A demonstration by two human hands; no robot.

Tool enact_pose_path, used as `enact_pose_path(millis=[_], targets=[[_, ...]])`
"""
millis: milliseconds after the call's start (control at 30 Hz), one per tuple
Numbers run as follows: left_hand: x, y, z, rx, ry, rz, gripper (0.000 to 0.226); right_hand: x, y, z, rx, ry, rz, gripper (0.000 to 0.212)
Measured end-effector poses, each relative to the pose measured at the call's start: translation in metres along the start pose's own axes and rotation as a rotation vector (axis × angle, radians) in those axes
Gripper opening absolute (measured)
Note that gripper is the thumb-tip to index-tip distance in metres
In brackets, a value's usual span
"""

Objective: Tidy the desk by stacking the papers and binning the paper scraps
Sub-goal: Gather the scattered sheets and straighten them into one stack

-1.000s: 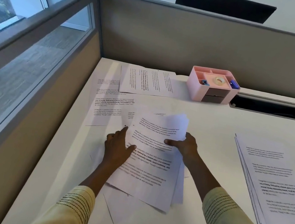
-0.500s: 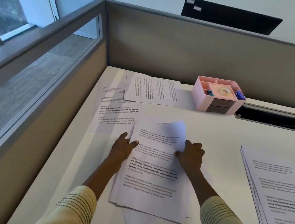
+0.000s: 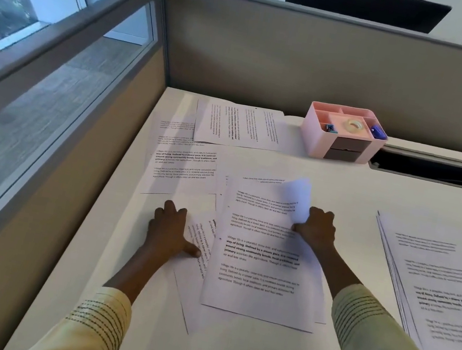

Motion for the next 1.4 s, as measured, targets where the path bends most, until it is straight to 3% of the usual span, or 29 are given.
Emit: enact_pose_path(millis=[167, 333, 433, 567, 767, 833, 933, 1067, 1333, 1400], targets=[[0.007, -0.005, -0.002, -0.026, -0.025, 0.178, 0.098, -0.001, 0.004, 0.006, 0.038, 0.008, -0.190, 0.024], [0.004, -0.017, -0.001, -0.187, -0.004, 0.503, 0.063, -0.005, 0.004, 0.008, -0.033, 0.049, -0.223, 0.025], [0.000, -0.021, -0.004, -0.279, 0.022, 0.683, 0.053, -0.008, 0.000, 0.010, -0.072, 0.082, -0.261, 0.025], [0.004, -0.006, 0.000, -0.319, -0.204, 0.905, 0.039, -0.007, -0.006, 0.013, -0.105, 0.030, -0.436, 0.021], [0.008, -0.001, 0.003, -0.205, -0.388, 0.604, 0.044, -0.006, 0.001, 0.017, -0.108, -0.020, -0.571, 0.021], [0.010, 0.002, 0.006, -0.226, -0.447, 0.625, 0.048, -0.003, 0.003, 0.017, -0.106, -0.046, -0.601, 0.020], [0.016, 0.013, 0.012, -0.288, -0.486, 0.749, 0.030, 0.001, -0.001, 0.021, -0.127, -0.084, -0.625, 0.019], [0.021, 0.027, 0.006, -0.219, -0.443, 0.700, 0.040, 0.002, -0.007, 0.025, -0.131, -0.095, -0.660, 0.017], [-0.032, 0.047, -0.003, -0.026, -0.066, 0.891, 0.056, -0.027, -0.008, 0.021, -0.042, -0.082, -0.969, 0.028], [-0.053, 0.053, -0.002, 0.077, 0.021, 0.871, 0.050, -0.036, -0.014, 0.021, -0.075, -0.109, -1.042, 0.036]])
Point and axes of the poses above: each hand's wrist, its own z-axis away from the middle knuckle, its own x-axis out of the palm, y = z × x, the point moved 10 cm from there along -z, towards the middle knuckle, and after that the axes turned 12 degrees about y, right-handed, at the moved point
